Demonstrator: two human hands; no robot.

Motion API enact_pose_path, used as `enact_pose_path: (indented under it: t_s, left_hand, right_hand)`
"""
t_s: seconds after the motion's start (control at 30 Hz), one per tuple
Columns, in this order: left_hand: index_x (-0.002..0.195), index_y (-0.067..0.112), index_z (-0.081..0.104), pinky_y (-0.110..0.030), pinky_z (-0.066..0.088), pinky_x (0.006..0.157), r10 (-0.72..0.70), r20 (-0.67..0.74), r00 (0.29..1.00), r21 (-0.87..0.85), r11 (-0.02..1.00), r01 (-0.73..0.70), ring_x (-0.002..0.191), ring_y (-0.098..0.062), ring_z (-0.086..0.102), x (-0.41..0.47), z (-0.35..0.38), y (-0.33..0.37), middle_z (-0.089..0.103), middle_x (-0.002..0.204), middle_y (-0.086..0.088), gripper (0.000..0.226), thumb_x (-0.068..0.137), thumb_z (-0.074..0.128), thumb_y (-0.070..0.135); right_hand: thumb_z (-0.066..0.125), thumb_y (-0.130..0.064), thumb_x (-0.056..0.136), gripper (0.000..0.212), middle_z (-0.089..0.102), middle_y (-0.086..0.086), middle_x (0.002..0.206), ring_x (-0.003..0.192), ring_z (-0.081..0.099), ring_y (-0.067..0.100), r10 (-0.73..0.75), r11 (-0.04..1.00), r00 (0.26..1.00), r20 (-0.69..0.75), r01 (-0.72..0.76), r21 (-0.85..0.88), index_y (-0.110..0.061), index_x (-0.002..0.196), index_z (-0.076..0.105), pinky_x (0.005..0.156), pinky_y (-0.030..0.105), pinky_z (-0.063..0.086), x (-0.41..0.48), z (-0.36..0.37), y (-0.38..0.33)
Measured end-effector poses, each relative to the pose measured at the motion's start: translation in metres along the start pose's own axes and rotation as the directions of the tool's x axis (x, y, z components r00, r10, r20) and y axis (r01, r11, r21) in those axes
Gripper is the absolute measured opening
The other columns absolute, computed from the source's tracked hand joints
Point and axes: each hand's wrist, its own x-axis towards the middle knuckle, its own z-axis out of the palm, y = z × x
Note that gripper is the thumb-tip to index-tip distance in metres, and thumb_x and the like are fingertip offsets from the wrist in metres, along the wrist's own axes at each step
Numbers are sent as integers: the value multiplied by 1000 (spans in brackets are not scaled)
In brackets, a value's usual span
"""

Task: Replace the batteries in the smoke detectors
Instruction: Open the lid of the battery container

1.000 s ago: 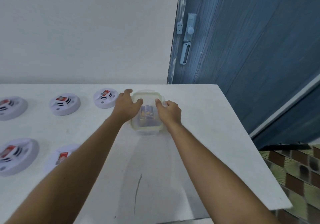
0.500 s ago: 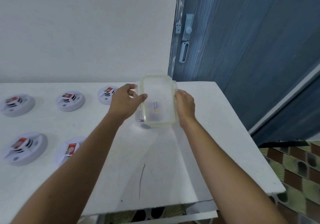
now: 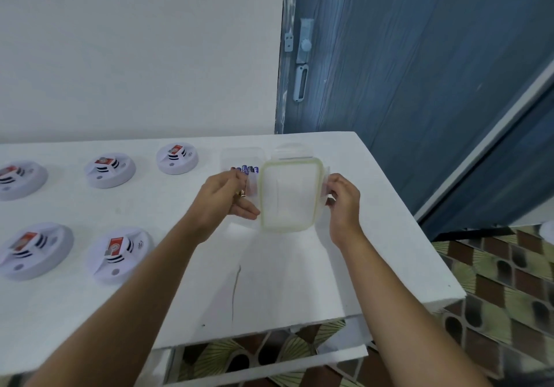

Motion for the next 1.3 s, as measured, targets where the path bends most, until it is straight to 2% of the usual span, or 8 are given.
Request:
enact_pose_path:
  t_s: [0.17,0.4,0.53,0.67,0.83,0.97,1.07,1.3]
  left_hand:
    - [77,-2,61,-51,59,69,-87,-79,993,4,996,87,61,-44,68,-5,3,-4,64,68,-20,50,99,48,41]
    - [66,-3,59,-48,59,79,-124,-90,988,164,977,138,64,-34,73,-11,0,-20,68,72,-22,32,81,78,19]
    - [81,3,59,-39,60,62,-135,-128,982,130,980,152,65,-26,67,-14,-4,-34,58,94,-16,27,73,83,10]
    - [101,11,57,-28,52,56,-224,-147,963,174,953,248,78,-22,59,-14,-8,-43,55,100,-11,41,71,85,13]
    - [96,11,58,-35,58,66,-287,-241,927,211,917,339,67,-24,63,-8,-12,-55,65,87,-12,33,75,82,17]
    - [93,13,61,-22,48,52,-247,-303,920,327,880,344,49,-17,62,-6,-9,-54,69,77,-9,24,78,78,20]
    - [94,15,59,-27,54,59,-197,-298,934,452,833,320,53,-16,68,-6,-5,-55,71,66,-8,20,79,72,20]
    - [93,11,55,-17,44,51,-192,-253,948,546,781,304,49,-12,66,-9,-8,-56,69,54,-4,19,80,66,18]
  right_hand:
    - [40,-13,72,17,37,-11,58,58,33,5,-93,995,995,30,92,36,-18,57,35,54,17,27,-13,10,9]
    - [45,-33,71,18,56,1,90,81,47,16,199,978,978,59,-195,-77,-25,57,53,67,28,30,-12,15,29]
    - [57,-25,80,2,56,-8,76,72,46,18,337,938,930,148,-317,-143,-23,79,56,61,26,35,-6,9,26]
    - [58,-8,91,26,64,4,108,88,62,17,467,857,865,180,-394,-333,-16,116,62,65,21,50,-7,0,18]
    - [69,-14,88,28,72,-6,98,94,66,6,317,842,942,114,-224,-491,-19,115,65,71,17,47,-5,0,28]
    - [70,-13,89,23,72,-1,102,92,65,11,163,818,982,90,-84,-569,-15,112,68,76,16,45,-3,12,36]
    - [67,-6,90,23,73,6,108,91,65,11,99,797,991,92,-23,-604,-10,112,70,85,16,45,-3,21,40]
    - [61,-4,87,21,72,-2,96,89,63,9,118,770,987,109,-21,-638,-13,103,72,68,1,39,-3,25,39]
